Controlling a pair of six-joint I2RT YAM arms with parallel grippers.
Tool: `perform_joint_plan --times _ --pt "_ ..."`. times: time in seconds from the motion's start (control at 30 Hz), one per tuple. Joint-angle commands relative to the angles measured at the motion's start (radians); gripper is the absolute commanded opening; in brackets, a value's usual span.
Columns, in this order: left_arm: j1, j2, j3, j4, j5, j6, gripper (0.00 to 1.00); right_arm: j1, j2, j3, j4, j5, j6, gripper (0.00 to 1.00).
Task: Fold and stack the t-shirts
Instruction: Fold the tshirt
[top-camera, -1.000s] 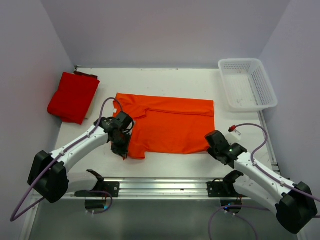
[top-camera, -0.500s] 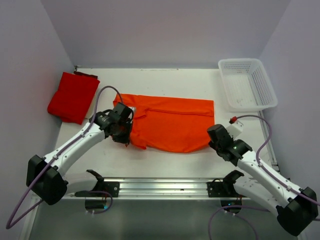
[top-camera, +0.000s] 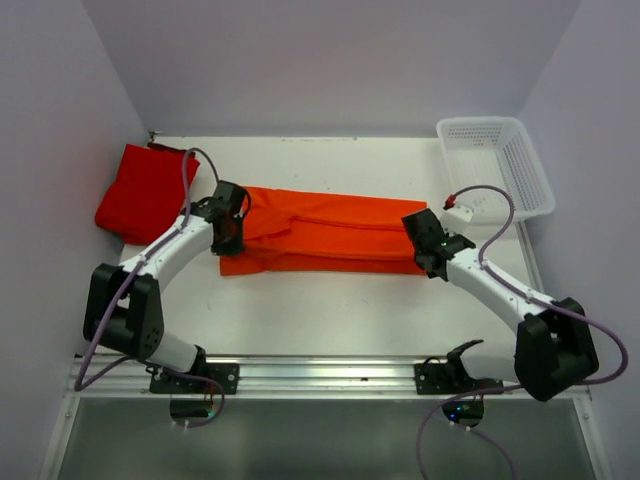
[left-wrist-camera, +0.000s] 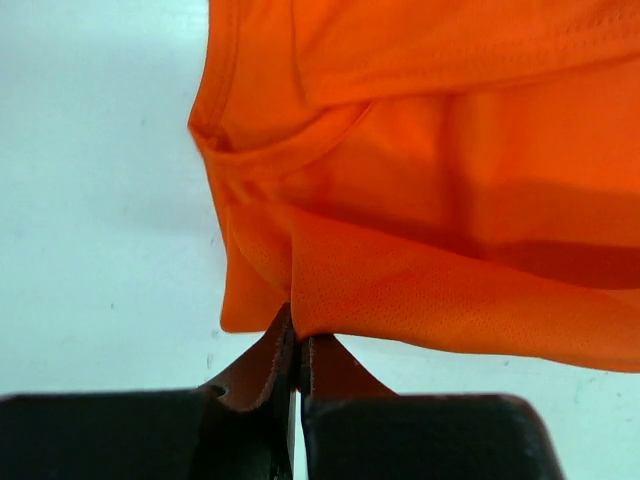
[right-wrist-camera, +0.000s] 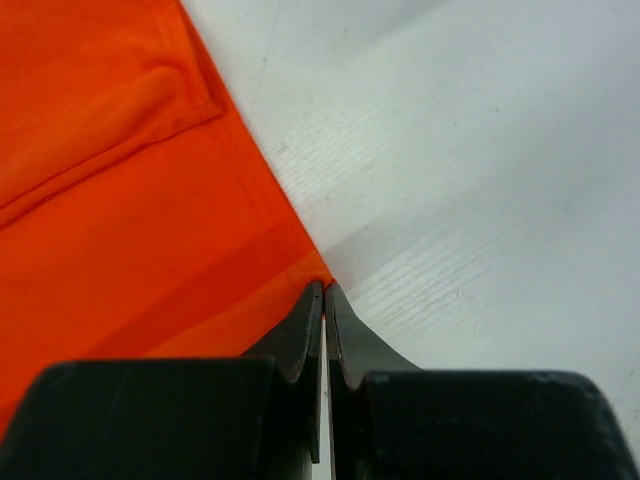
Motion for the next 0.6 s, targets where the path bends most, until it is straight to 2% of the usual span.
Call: perform_joint_plan --times 0.0,0.27,0.57 --pt "0.007 0.074 0.107 0.113 -0.044 0.058 0.00 -0.066 0.118 0.062 0.093 0.028 -0.081 0.00" --pt "0.009 0.235 0.281 0.136 -0.018 0.080 0.00 -0.097 0.355 0.175 0.185 -0.015 -0.140 0.00" --pt "0.021 0.340 0.322 0.145 -0.015 0.094 0.00 -0.103 0.404 0.229 0.226 -0.021 -0.177 0.00"
